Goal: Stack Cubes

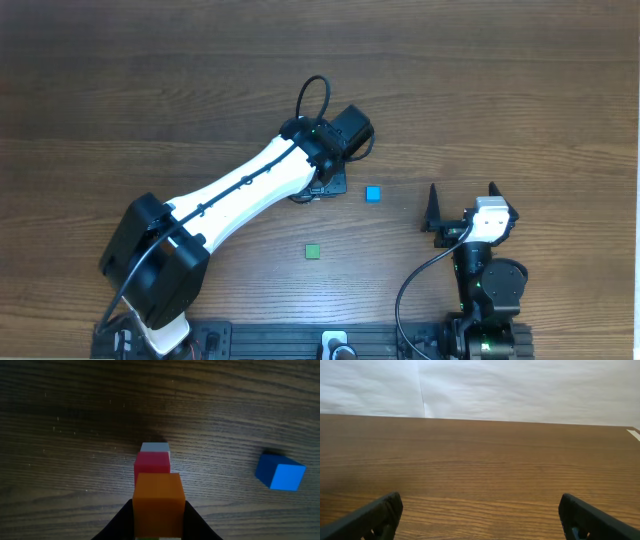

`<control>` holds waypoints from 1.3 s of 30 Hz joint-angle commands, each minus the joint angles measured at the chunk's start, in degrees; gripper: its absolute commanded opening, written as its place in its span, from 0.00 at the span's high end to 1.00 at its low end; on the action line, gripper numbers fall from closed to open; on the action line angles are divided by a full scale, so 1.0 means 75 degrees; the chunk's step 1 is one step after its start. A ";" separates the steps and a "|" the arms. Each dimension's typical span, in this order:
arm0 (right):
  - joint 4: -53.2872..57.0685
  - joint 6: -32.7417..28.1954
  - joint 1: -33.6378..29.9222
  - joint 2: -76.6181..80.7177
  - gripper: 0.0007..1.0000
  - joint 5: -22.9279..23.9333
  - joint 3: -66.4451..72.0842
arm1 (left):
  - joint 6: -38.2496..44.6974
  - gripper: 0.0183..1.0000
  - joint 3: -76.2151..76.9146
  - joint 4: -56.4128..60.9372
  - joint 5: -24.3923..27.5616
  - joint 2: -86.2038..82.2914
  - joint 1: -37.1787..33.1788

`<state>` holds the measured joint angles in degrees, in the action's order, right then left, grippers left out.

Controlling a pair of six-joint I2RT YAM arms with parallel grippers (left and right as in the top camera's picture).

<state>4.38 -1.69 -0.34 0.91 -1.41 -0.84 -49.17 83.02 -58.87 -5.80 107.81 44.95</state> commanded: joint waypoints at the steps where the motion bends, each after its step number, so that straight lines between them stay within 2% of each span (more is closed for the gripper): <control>1: -0.0020 -0.0015 -0.0044 -0.0070 0.01 -0.0012 0.0070 | -0.0175 0.84 -0.0102 -0.0003 0.0108 0.0131 0.0020; 39: -0.0020 -0.0015 -0.0044 -0.0070 0.01 -0.0012 0.0070 | -0.0315 0.82 -0.0187 0.0137 0.0044 0.0230 -0.0087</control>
<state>4.38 -1.74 -0.34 0.91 -1.41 -0.84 -50.61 82.06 -57.82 -5.37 108.77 44.82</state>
